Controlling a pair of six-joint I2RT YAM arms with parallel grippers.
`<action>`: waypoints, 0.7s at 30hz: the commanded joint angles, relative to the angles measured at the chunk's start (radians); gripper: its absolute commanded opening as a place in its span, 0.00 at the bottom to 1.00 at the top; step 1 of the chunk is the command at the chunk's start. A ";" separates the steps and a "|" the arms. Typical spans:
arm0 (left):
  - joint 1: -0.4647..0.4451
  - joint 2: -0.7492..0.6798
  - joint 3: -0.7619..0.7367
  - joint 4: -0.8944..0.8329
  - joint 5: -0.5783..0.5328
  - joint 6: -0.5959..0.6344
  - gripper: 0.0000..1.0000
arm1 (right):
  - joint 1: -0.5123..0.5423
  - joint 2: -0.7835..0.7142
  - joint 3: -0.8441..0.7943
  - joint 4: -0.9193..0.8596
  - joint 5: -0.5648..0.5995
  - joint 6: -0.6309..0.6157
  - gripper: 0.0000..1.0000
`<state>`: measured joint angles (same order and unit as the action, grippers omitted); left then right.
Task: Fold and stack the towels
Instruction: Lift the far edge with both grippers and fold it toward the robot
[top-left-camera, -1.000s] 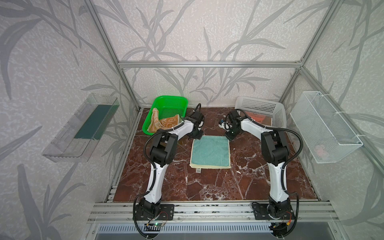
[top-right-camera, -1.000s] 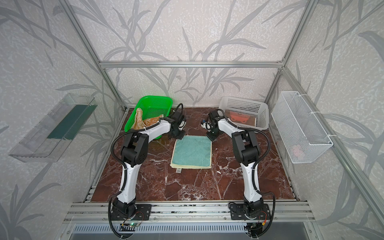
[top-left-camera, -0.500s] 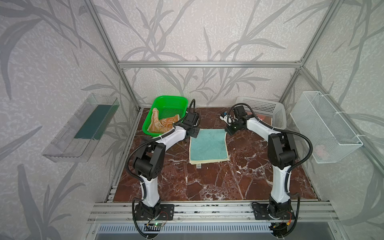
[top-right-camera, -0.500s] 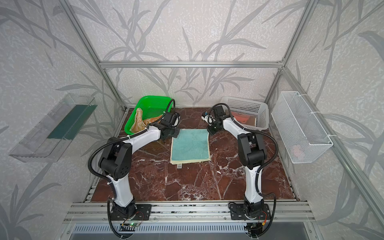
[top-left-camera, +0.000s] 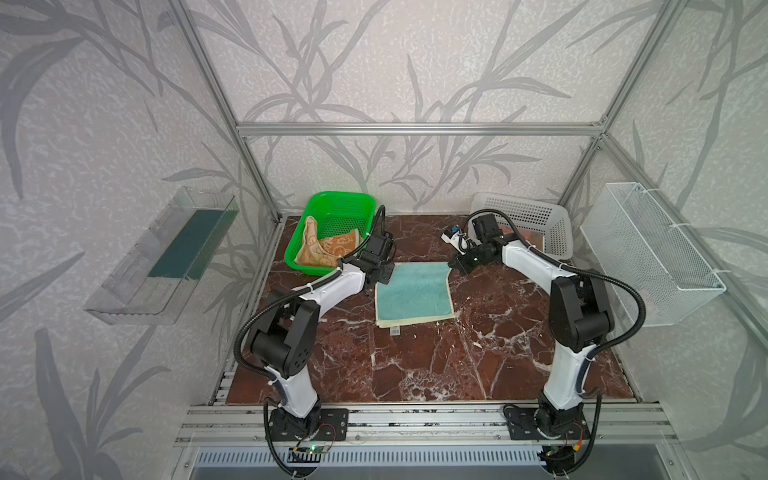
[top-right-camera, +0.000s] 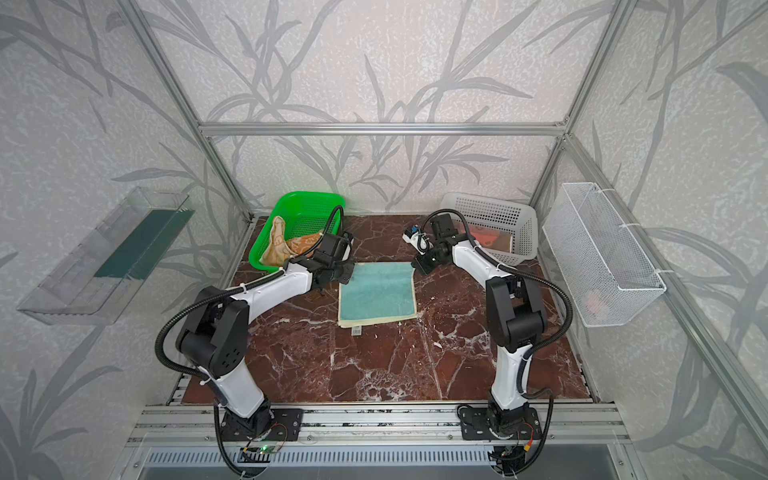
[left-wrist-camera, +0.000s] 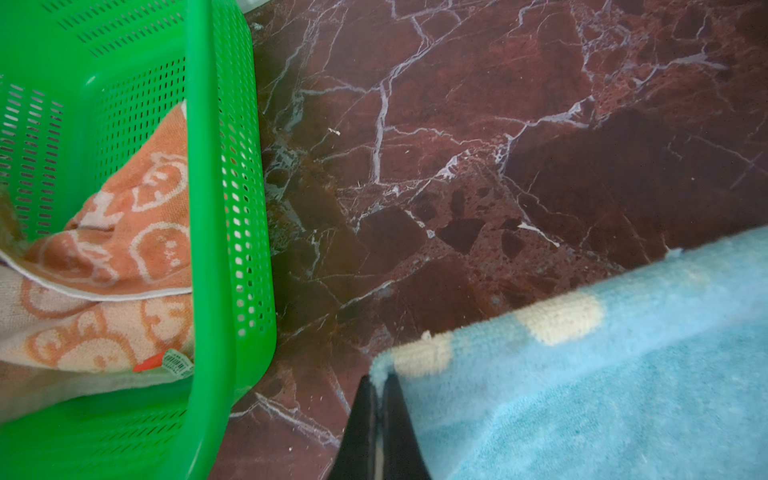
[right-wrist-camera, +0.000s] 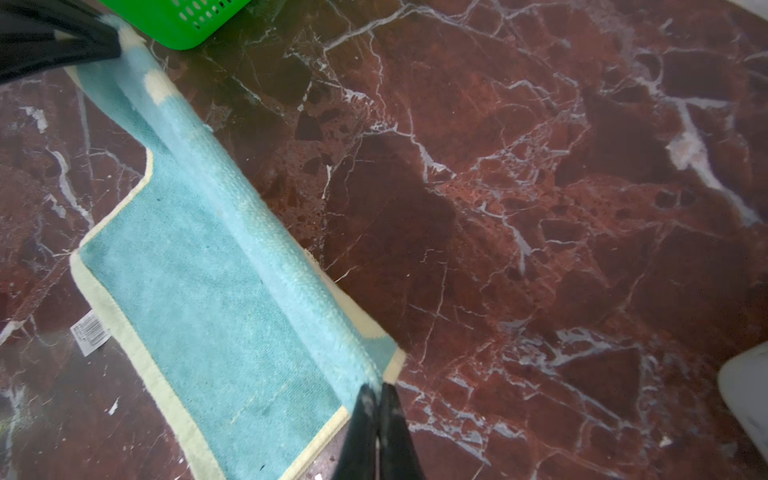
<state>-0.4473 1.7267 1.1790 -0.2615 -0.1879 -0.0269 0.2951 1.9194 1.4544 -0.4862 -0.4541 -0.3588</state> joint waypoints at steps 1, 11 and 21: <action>0.004 -0.072 -0.030 -0.026 -0.023 -0.019 0.00 | -0.015 -0.065 -0.032 -0.051 -0.028 0.026 0.00; -0.043 -0.166 -0.113 -0.056 -0.035 -0.069 0.00 | -0.015 -0.164 -0.153 -0.037 -0.055 0.062 0.00; -0.091 -0.271 -0.217 -0.071 -0.010 -0.128 0.00 | -0.016 -0.207 -0.235 -0.041 -0.079 0.123 0.00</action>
<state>-0.5362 1.4994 0.9855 -0.2909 -0.1757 -0.1146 0.2939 1.7439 1.2411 -0.4999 -0.5320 -0.2684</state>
